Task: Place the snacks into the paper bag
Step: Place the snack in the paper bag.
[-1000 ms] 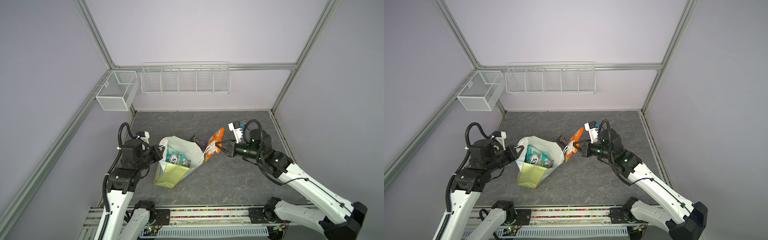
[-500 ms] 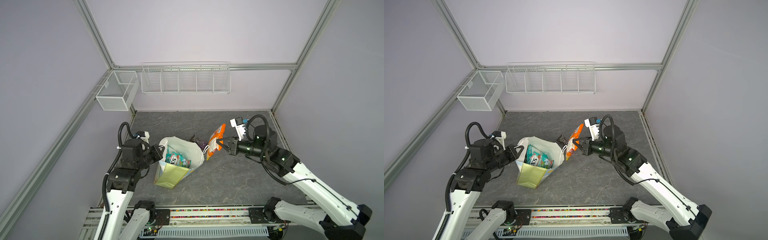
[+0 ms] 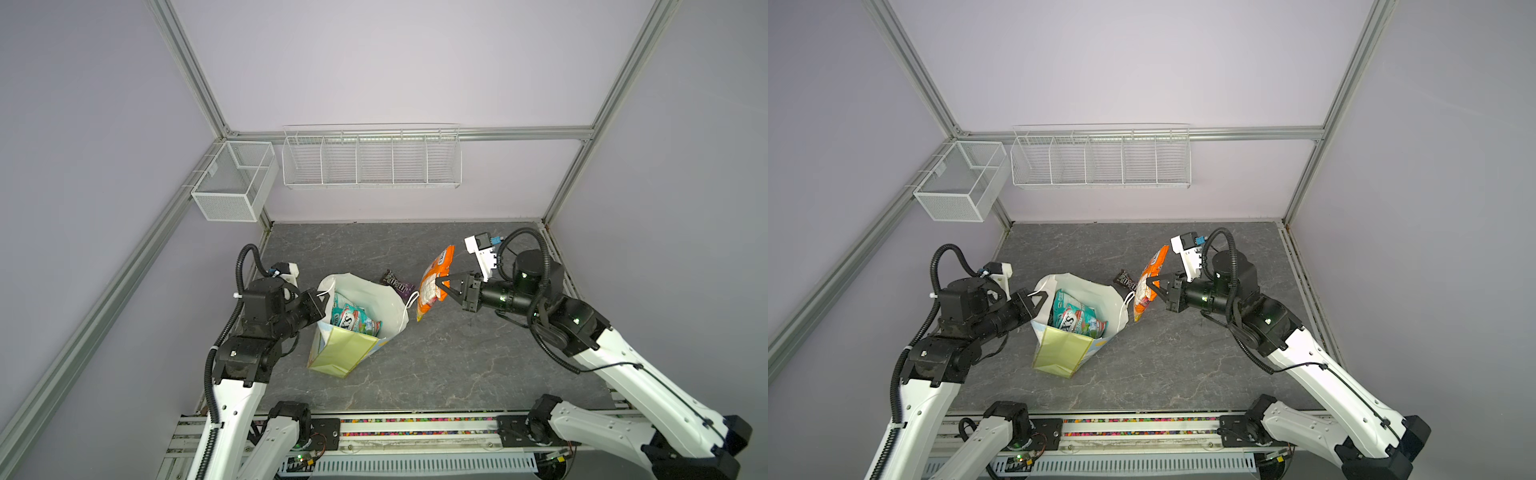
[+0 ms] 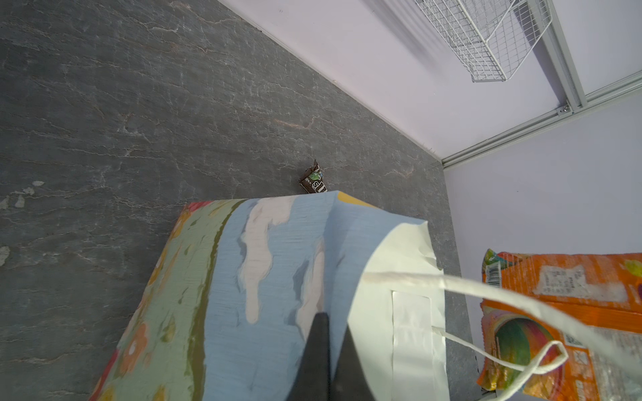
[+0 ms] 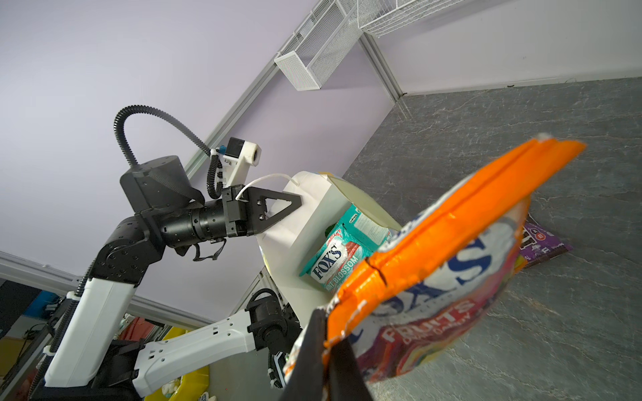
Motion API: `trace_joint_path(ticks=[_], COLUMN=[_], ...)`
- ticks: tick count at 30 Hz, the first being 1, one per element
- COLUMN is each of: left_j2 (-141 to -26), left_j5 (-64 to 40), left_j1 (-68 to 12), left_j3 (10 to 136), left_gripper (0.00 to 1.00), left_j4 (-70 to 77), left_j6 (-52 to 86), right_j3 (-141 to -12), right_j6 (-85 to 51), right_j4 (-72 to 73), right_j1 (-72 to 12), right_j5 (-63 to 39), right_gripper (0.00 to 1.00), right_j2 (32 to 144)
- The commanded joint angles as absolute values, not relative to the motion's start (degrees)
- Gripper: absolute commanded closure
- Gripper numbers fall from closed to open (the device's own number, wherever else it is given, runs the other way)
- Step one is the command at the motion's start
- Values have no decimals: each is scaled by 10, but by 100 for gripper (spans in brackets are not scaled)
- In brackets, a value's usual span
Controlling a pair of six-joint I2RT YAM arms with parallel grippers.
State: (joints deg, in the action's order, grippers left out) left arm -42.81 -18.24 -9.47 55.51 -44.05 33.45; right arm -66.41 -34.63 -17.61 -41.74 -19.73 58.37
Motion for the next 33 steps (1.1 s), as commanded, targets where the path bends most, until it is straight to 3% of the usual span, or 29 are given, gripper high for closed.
trace_joint_path(ticks=[1, 33], left_j2=[-422, -421], left_j5=[-188, -178], left_j1=[-95, -95], left_j3=[594, 596], left_gripper=[100, 100], left_j4=[-385, -374], left_j6=[340, 348], right_j3=[-693, -796], right_j6=[-329, -306], right_j4=[-150, -157], right_j1=[-422, -451], right_j5=[-202, -235], right_gripper=[93, 93], right_j2=[576, 609])
